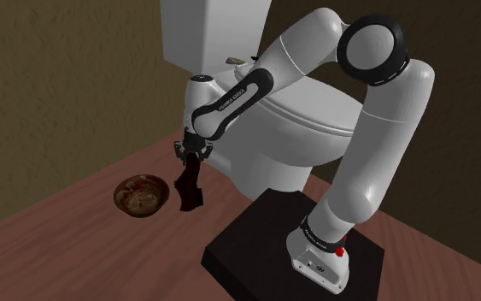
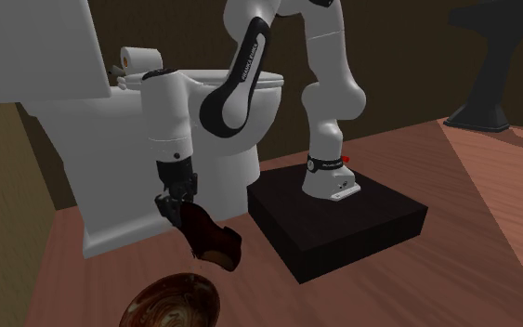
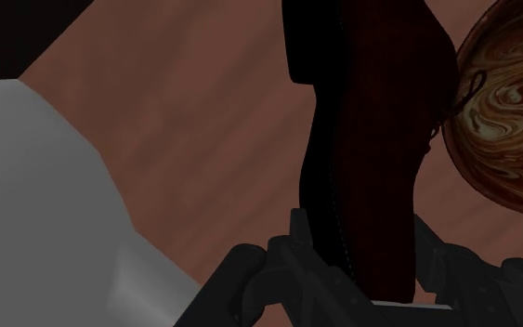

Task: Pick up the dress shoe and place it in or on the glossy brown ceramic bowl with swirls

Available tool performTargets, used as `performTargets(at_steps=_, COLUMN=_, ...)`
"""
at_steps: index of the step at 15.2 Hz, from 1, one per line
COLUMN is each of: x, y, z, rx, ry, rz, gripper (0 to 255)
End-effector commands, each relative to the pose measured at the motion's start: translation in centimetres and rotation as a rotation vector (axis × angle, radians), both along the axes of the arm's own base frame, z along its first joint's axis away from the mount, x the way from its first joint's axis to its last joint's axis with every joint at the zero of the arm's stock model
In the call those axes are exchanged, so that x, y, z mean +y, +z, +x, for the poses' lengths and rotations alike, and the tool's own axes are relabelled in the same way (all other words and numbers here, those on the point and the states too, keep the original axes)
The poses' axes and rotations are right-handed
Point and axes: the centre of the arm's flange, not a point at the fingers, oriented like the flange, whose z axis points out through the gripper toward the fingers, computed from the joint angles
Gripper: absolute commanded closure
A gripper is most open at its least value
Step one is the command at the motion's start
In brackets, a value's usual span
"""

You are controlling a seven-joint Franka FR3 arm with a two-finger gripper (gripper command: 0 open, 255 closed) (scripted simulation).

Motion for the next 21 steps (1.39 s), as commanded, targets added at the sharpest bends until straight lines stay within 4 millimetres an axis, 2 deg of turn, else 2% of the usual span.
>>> performTargets(at_steps=1, x=-0.1, y=1.1, z=0.1, rx=0.0, ry=0.0, rz=0.0, gripper=255)
performTargets(at_steps=3, x=-0.1, y=1.9, z=0.1, rx=0.0, ry=0.0, rz=0.0, gripper=255)
performTargets(at_steps=14, x=11.9, y=2.6, z=7.7, rx=0.0, ry=0.0, rz=0.0, gripper=255)
performTargets(at_steps=21, x=11.9, y=-1.1, z=7.7, rx=0.0, ry=0.0, rz=0.0, gripper=255)
